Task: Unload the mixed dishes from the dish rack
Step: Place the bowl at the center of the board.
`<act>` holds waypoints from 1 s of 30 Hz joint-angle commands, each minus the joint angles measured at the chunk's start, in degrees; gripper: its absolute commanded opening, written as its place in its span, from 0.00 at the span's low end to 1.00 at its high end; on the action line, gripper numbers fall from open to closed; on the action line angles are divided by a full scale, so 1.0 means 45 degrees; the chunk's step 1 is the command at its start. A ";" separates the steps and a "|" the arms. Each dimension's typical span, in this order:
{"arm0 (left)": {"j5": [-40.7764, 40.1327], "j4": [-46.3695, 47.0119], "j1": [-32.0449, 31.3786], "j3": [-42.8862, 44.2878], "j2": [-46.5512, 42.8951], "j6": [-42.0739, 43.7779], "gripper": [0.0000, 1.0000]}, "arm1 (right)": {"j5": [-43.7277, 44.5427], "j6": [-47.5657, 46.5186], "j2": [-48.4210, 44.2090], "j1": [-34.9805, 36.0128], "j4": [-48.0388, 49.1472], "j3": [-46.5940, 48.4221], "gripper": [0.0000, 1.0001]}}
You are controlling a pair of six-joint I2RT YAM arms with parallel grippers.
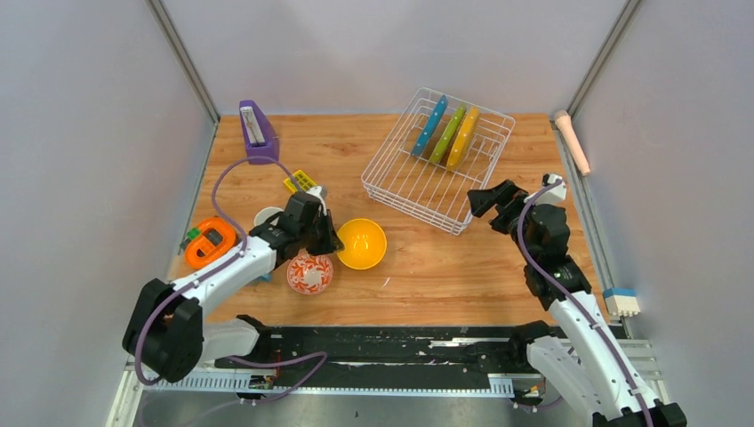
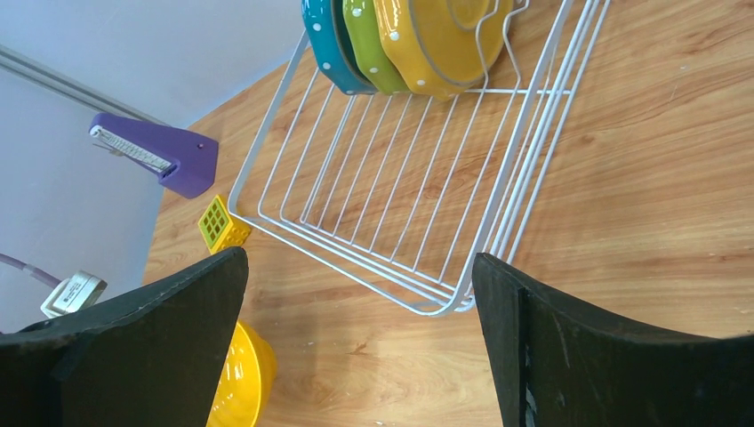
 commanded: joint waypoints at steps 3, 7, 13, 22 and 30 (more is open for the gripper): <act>-0.0601 -0.0164 0.0012 0.1189 0.0976 0.0449 0.02 | 0.0293 -0.0378 0.0333 -0.0032 0.0243 0.0056 1.00; -0.1296 -0.0709 0.0012 0.1569 0.1326 0.0746 0.04 | 0.0285 -0.0415 0.0464 -0.0022 0.0240 0.0096 1.00; -0.2360 -0.1470 0.0017 0.2079 0.1583 0.0862 0.05 | 0.0459 -0.0423 0.0463 -0.0034 0.0244 0.0076 1.00; -0.3582 -0.2207 0.0012 0.2298 0.1897 0.0027 0.05 | 0.0777 -0.0255 0.0269 -0.0022 0.0145 0.0022 1.00; -0.3817 -0.2327 0.0017 0.2404 0.2005 -0.0140 0.10 | 0.1303 -0.0110 -0.0048 -0.0035 0.0033 -0.0080 1.00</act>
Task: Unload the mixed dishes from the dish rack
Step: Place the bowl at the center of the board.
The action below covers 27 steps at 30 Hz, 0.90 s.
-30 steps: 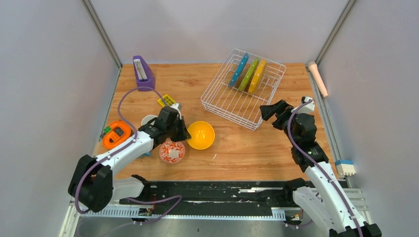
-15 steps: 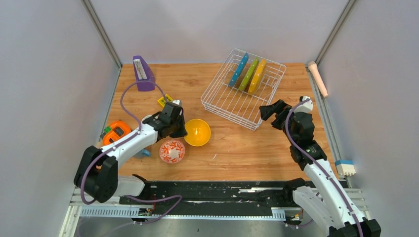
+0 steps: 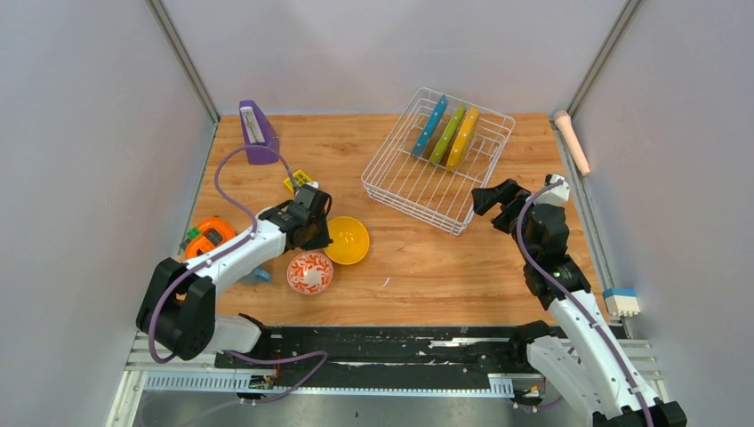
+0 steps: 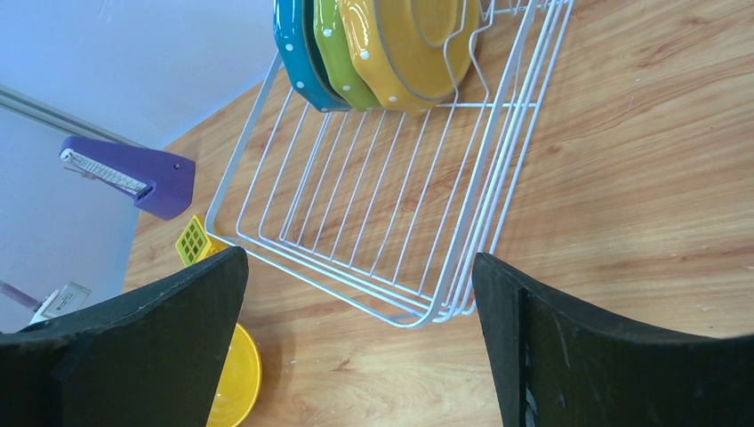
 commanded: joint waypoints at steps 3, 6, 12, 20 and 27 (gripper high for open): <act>-0.0333 0.0140 0.0012 0.0627 0.0081 -0.0317 0.17 | 0.0469 0.0050 -0.0156 -0.0031 -0.0005 -0.0080 1.00; -0.0261 0.0129 0.0014 0.0625 0.0088 -0.0312 0.22 | 0.0507 0.0094 -0.0099 -0.0020 -0.0062 -0.0061 1.00; -0.0217 0.0105 0.0013 0.0530 -0.0152 -0.0295 0.33 | 0.0745 0.0167 -0.0087 -0.0037 -0.0131 -0.0080 1.00; -0.0030 0.0100 0.0013 0.0494 -0.0386 -0.0186 0.42 | 0.0819 0.0204 -0.0068 -0.0026 -0.0153 -0.0099 1.00; 0.0273 0.0142 0.0013 0.0403 -0.0570 -0.0075 0.54 | 0.0828 0.0236 -0.0038 -0.0028 -0.0172 -0.0100 1.00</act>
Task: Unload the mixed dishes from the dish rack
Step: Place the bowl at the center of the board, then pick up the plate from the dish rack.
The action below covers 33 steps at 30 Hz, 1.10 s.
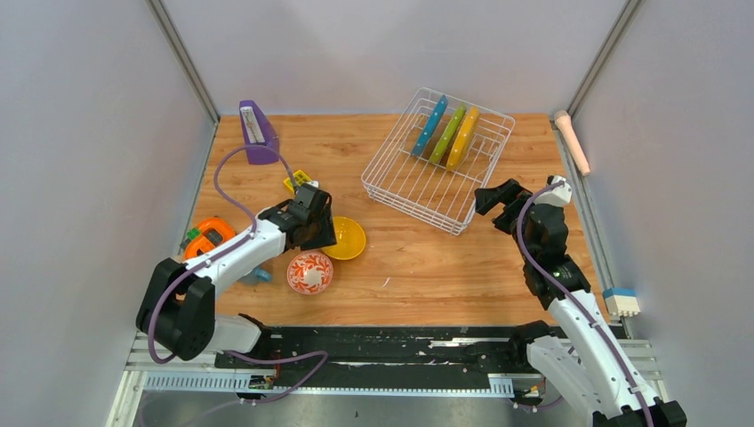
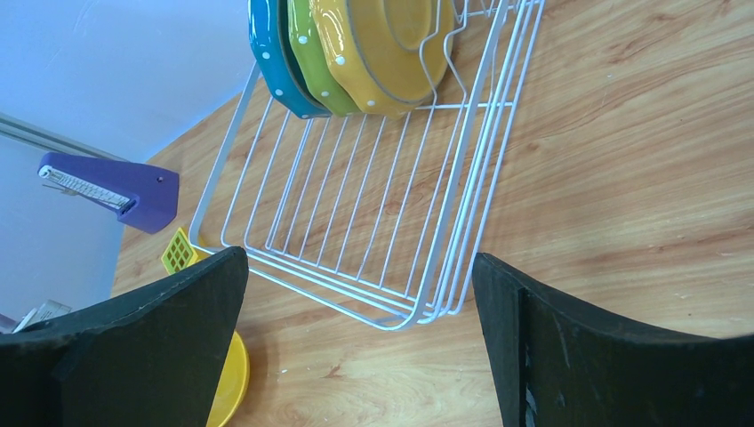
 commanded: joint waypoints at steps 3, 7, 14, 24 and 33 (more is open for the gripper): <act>0.0274 0.0230 0.0013 0.0239 -0.0801 0.0072 0.63 | 0.0294 0.0124 -0.0033 -0.0033 0.0052 -0.0114 1.00; 0.0263 0.0246 0.0012 0.0190 -0.1142 0.0167 0.70 | 0.0402 0.0124 -0.0024 -0.0039 0.0032 -0.0114 1.00; 0.0656 0.0559 0.0012 -0.0035 -0.1680 0.0402 0.87 | 0.0648 0.0161 -0.0029 -0.0034 -0.0128 -0.0075 1.00; 0.1061 0.0956 0.0012 -0.0313 -0.2812 0.1005 1.00 | 0.0181 -0.0431 0.0017 -0.0009 -0.0077 0.0125 1.00; 0.1699 0.1947 0.0017 -0.1363 -0.4963 0.1661 1.00 | -0.1486 -0.1091 0.1783 -0.0021 0.0348 0.1285 1.00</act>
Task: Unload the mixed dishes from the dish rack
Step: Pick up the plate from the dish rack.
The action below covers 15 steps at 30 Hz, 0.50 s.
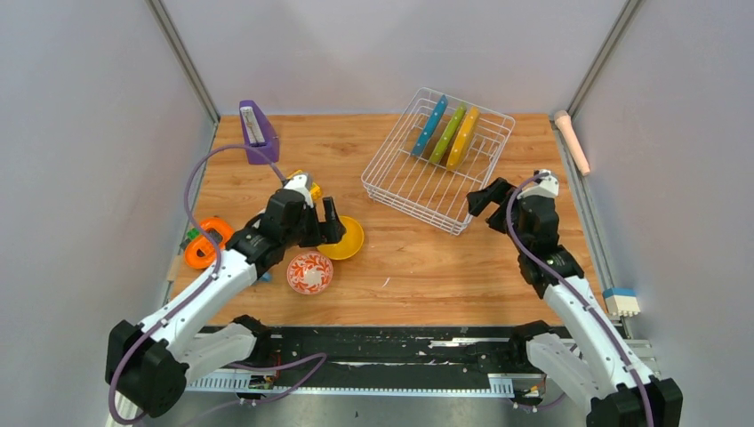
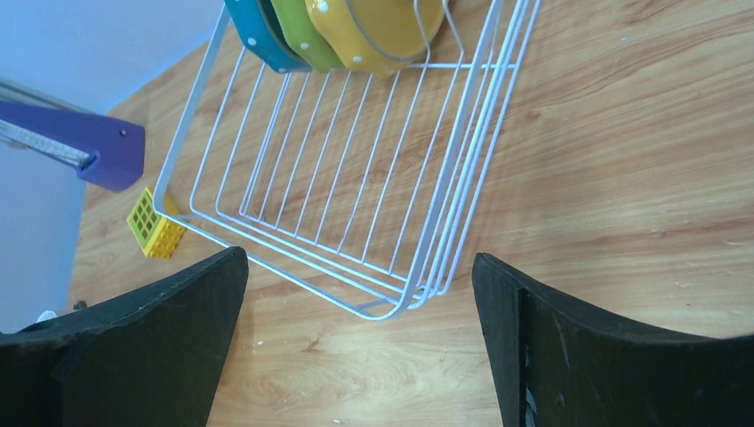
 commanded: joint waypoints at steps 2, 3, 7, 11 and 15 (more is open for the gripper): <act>0.0428 0.1268 0.0015 -0.0862 -0.1627 0.0612 1.00 | -0.0748 -0.0432 0.1553 -0.0022 0.0507 0.1773 1.00; 0.0418 0.1346 0.0023 -0.1103 -0.2016 0.0629 1.00 | -0.0616 -0.0390 0.1991 -0.0035 0.0447 0.2182 1.00; 0.0151 0.1513 0.0017 -0.1671 -0.3013 0.0752 1.00 | -0.0017 -0.0411 0.3878 -0.0037 0.0310 0.4292 0.98; 0.0067 0.1600 0.0012 -0.2027 -0.3634 0.0705 1.00 | 0.0827 -0.0176 0.6273 -0.0036 0.0245 0.6301 0.91; -0.0137 0.1418 0.0013 -0.2137 -0.3869 0.0704 1.00 | 0.1598 -0.0532 0.8504 -0.0033 0.0138 0.8248 0.84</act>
